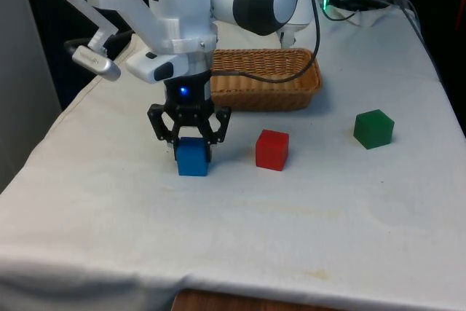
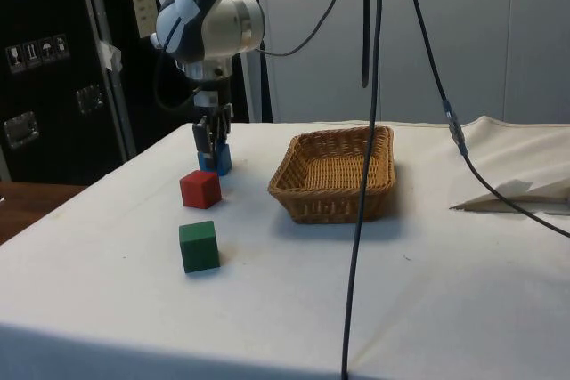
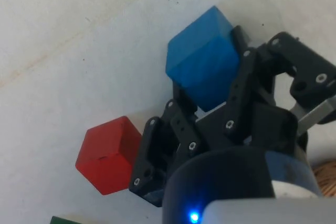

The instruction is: Pick up exactly two blocks and place them into the basket.

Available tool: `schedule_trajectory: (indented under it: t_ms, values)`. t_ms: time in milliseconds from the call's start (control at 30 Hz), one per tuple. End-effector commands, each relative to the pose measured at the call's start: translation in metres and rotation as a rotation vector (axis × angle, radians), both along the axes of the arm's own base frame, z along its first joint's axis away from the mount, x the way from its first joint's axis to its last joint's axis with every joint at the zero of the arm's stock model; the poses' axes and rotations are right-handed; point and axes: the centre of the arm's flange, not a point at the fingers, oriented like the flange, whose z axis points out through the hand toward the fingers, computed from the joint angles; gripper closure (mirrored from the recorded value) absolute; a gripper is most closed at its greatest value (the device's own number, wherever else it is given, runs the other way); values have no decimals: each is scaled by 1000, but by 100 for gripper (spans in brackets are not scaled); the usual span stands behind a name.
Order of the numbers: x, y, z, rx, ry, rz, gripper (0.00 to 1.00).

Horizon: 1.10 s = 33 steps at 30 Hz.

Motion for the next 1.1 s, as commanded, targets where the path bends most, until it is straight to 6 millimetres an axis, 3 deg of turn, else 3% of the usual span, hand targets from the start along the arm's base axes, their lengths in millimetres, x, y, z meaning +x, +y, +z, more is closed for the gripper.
schedule_trajectory:
  t_ms: [0,367,933,967,1067]
  values:
    - [1,0,-2,0,-8,1,98]
    - [0,-1,1,-1,-2,-3,99]
    - [-24,-10,58,21,-11,-44,99]
    - [-21,-9,53,27,-16,-39,99]
    - [-32,-11,71,27,-15,-46,99]
